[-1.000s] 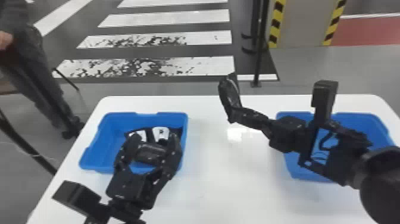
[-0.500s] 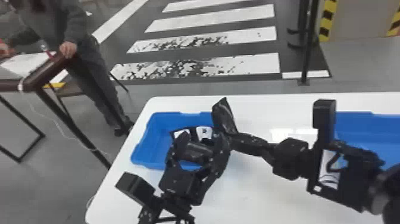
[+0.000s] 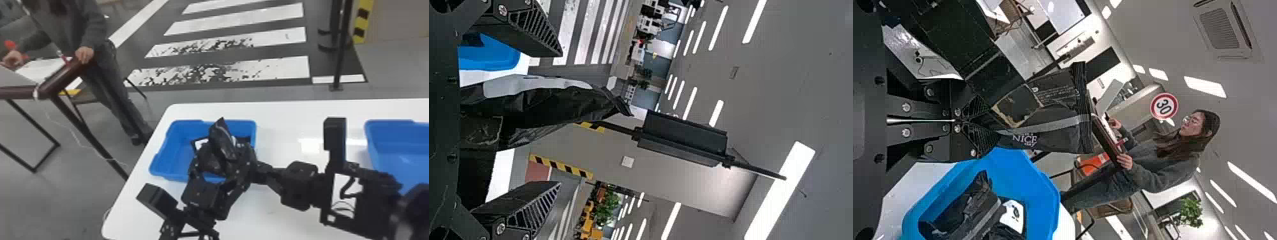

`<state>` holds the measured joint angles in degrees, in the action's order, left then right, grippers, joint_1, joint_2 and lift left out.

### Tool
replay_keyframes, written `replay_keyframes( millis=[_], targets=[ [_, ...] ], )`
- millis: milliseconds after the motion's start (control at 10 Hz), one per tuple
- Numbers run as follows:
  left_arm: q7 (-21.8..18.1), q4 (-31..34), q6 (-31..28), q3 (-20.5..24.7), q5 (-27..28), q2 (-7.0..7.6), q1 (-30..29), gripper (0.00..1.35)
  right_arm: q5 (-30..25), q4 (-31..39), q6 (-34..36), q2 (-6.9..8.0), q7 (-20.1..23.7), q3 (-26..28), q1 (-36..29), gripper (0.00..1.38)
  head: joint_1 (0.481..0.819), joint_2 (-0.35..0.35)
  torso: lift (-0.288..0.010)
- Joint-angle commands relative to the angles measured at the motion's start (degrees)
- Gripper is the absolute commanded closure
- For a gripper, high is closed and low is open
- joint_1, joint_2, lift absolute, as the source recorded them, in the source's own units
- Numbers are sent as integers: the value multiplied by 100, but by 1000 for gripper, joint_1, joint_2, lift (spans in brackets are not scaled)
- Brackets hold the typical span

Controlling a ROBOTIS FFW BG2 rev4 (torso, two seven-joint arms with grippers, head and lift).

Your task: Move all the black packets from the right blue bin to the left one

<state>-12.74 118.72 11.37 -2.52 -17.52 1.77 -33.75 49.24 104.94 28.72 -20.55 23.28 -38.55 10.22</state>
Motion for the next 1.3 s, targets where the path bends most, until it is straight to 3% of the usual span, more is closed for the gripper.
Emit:
replay_keyframes(
  millis=[0,300,400,600,700,1200],
  targets=[
    [35,-11,158,-11,4,7,1,127,35,3,-3,-37,1,-53,33,1171,695,350,-140],
    [132,-11,326,0,38,-10,-27,134,58,-11,-31,-45,1,-53,33,1173,695,350,-140],
    [140,-11,284,0,38,-10,-27,219,46,3,-45,-54,10,-53,33,1171,695,350,-140],
    [387,102,200,46,632,-10,-41,1072,46,31,-59,-63,19,-53,33,1171,695,350,-140],
    [457,228,172,23,861,-1,-55,1220,46,46,-74,-63,19,-53,19,1171,695,350,-140],
    [474,228,340,46,895,-10,-41,1216,58,-25,-270,-63,27,-53,19,1128,695,350,-140]
  ],
)
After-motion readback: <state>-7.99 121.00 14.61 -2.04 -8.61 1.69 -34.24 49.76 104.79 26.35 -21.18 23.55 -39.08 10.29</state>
